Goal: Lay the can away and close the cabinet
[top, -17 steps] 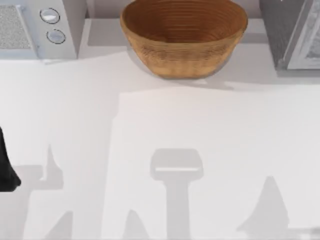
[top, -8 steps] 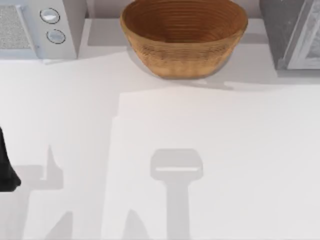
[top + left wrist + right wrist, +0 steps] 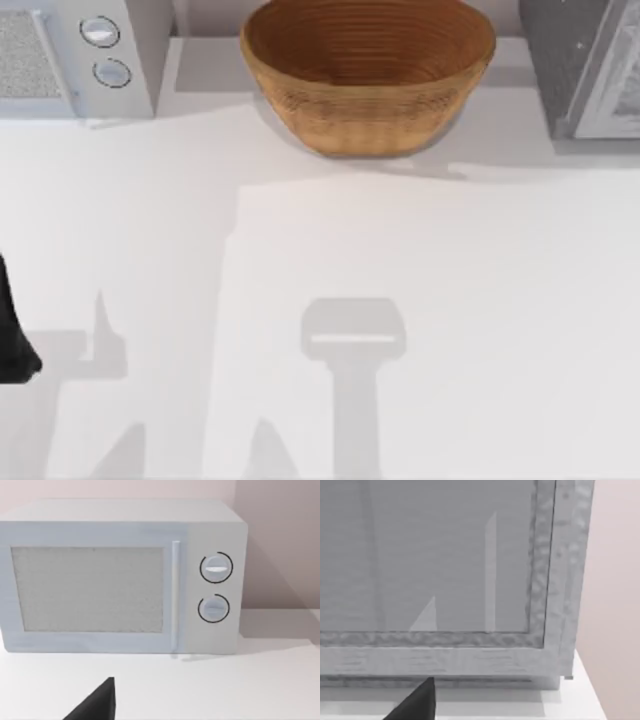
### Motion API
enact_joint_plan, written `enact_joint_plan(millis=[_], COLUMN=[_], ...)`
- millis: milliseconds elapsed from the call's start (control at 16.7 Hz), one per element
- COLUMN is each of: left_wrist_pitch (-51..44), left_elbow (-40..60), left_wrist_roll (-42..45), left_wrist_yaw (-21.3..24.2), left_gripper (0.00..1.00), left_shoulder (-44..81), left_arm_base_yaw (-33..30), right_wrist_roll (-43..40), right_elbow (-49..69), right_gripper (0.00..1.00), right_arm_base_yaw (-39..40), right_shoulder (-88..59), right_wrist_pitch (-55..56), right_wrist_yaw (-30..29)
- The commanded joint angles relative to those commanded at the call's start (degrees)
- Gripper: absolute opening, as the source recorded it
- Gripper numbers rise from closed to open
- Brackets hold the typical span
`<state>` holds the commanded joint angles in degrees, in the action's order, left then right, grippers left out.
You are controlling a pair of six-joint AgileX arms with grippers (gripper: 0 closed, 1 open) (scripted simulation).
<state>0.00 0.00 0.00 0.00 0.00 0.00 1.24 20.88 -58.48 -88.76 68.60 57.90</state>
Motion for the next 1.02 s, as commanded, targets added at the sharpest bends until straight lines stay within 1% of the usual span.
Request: enact_joint_plan(millis=[180,420,600,1020], left_wrist_pitch=[0.00,0.00,0.00,0.00], left_elbow=[0.00,0.00,0.00,0.00], left_wrist_roll=[0.00,0.00,0.00,0.00], left_wrist_yaw=[0.00,0.00,0.00,0.00], left_gripper=[1.00,1.00,1.00,1.00], left_shoulder=[0.00,0.00,0.00,0.00], left_arm_base_yaw=[0.00,0.00,0.00,0.00], right_wrist_roll=[0.11,-0.14,-0.30,-0.11], right_elbow=[3.63,15.89,28.45,59.66], right_gripper=[1.00,1.00,1.00,1.00], right_arm_base_yaw=[-0.28,-1.10,-1.73,-2.03], right_shoulder=[0.22,1.10,2.26,7.05], right_wrist_pitch=[-3.30,-15.55,-30.04,-69.22], right_wrist_yaw=[0.46,1.53,2.20,2.33])
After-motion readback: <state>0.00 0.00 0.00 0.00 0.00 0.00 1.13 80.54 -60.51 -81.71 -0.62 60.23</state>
